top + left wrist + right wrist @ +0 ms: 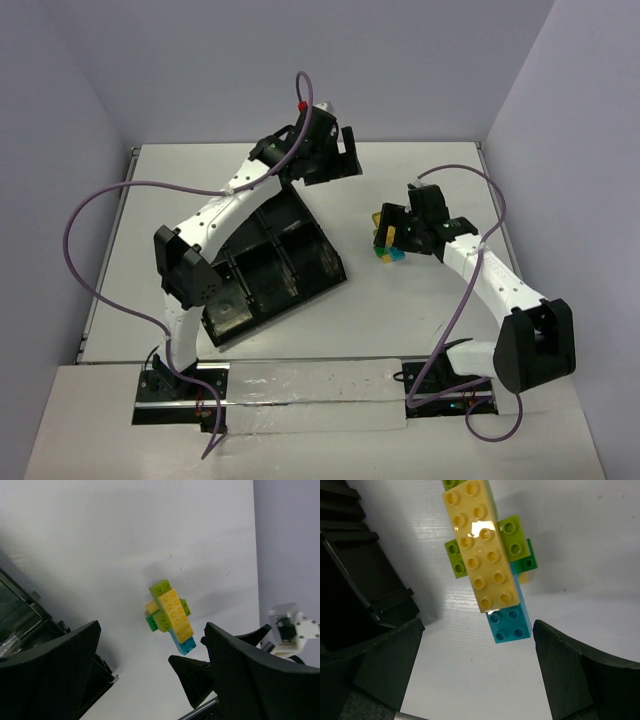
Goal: Sort the legos into containers by color
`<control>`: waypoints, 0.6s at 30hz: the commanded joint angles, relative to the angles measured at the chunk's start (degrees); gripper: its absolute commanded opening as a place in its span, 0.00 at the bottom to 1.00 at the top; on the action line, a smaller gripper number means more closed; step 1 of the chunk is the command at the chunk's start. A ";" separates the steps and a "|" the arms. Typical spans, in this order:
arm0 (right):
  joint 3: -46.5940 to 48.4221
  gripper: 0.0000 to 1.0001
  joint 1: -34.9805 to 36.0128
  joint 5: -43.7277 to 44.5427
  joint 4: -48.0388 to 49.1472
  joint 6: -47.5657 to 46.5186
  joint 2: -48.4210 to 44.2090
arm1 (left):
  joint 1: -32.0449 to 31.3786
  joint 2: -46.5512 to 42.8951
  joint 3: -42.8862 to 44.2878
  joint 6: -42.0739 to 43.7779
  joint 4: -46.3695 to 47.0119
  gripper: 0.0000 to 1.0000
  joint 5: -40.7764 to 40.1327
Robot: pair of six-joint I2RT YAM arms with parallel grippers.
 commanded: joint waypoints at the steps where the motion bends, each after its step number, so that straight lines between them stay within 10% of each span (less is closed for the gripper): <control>1: 0.03 0.98 2.76 -0.11 2.85 -1.61 1.76 | 0.79 -1.37 -0.02 2.64 -1.14 0.93 0.27; 18: 4.04 0.99 7.18 3.31 -1.05 1.39 1.68 | 1.42 1.30 1.83 4.82 -1.33 0.94 3.98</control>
